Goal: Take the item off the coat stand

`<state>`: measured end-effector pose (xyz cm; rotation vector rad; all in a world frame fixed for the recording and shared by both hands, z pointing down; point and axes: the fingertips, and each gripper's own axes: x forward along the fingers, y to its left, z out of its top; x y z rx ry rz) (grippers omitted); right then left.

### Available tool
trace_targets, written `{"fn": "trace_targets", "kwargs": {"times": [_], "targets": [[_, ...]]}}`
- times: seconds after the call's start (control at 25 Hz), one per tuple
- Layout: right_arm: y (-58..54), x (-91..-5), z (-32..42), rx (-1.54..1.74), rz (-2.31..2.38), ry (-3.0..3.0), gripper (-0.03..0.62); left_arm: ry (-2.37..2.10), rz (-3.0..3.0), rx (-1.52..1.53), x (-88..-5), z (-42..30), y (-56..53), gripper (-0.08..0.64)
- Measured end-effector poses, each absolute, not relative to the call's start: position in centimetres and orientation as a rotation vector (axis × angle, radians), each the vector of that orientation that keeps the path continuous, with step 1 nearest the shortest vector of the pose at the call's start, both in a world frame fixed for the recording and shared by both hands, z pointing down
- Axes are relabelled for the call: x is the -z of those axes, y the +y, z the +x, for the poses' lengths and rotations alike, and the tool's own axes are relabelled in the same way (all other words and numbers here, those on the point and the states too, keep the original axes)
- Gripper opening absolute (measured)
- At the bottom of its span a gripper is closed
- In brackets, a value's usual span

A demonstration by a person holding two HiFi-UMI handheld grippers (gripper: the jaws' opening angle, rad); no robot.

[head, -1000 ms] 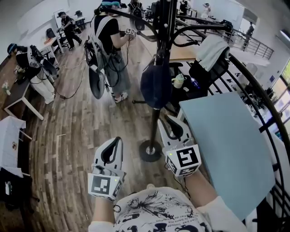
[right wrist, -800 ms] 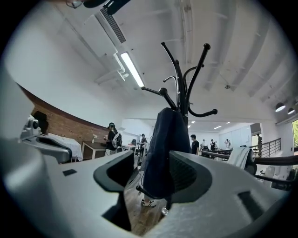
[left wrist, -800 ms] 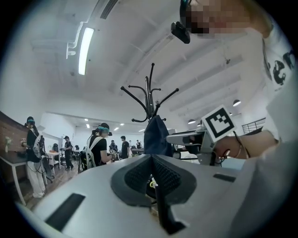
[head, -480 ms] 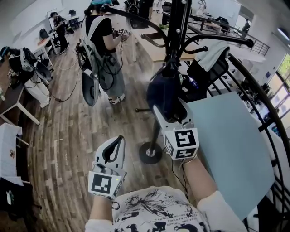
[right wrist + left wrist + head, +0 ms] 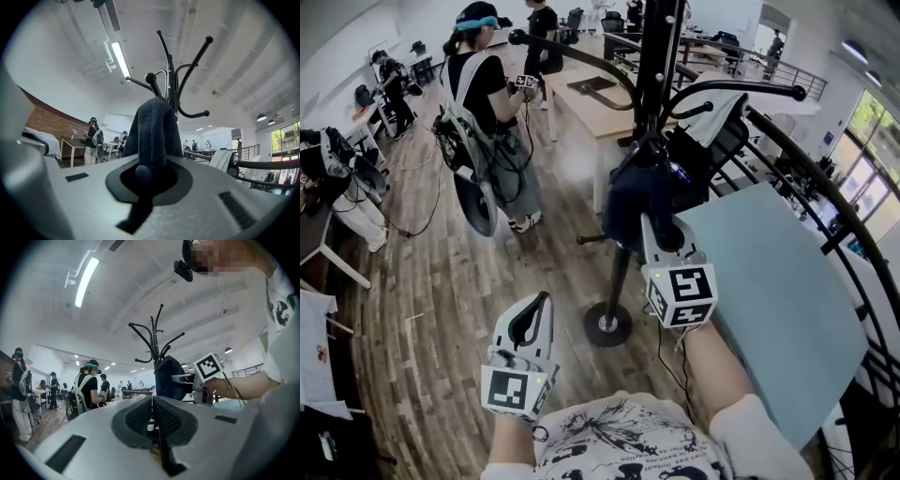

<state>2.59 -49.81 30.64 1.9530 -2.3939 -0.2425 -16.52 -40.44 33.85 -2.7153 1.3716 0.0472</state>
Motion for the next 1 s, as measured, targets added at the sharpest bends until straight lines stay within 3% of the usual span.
{"fn": "trace_targets", "kwargs": {"times": [0.52,1.0], "targets": [[-41.4,-24.4,2.1,0.478,1.979,-2.381,0.000,1.180,-2.792,-0.069,-33.7,-13.8,-39.3,0.005],[-37.8,-30.1,2.3,0.336,1.944,-2.379,0.002,1.099,-2.845,-0.034,-34.2,-12.7,-39.3,0.005]]}}
